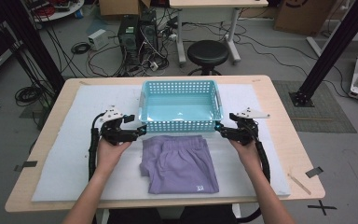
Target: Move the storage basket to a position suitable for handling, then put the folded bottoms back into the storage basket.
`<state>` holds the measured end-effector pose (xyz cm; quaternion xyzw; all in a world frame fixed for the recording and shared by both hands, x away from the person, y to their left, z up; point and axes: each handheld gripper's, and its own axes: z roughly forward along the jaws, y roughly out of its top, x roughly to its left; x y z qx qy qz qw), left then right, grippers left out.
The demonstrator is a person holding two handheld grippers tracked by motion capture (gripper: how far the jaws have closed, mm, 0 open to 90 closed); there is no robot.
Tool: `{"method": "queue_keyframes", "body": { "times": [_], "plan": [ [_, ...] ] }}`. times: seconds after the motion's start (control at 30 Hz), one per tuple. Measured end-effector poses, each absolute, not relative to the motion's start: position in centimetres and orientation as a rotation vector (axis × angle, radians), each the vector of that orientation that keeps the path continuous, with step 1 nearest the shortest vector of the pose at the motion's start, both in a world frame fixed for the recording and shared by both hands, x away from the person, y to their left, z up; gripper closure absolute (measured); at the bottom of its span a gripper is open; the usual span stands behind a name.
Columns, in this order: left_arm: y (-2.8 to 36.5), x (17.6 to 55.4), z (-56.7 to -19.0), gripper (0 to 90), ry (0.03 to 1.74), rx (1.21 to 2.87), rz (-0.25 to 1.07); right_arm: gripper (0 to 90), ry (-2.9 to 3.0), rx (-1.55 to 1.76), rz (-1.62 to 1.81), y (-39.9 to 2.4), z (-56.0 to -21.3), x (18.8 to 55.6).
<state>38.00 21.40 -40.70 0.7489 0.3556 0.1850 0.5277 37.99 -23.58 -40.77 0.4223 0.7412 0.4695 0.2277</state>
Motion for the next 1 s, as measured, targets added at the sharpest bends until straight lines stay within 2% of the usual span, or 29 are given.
{"method": "queue_keyframes", "body": {
  "times": [0.4, 1.0],
  "plan": [
    [24.0, 37.2, -39.5, 24.8, 0.856, 1.761, 0.531, 26.1, 2.022, 1.114, 1.291, -23.7, -40.0, 37.1],
    [22.5, 35.5, -38.6, 26.3, 0.782, 1.843, 0.530, 23.5, 2.017, 1.073, 1.293, -23.9, -39.2, 36.3]
  ]
}}
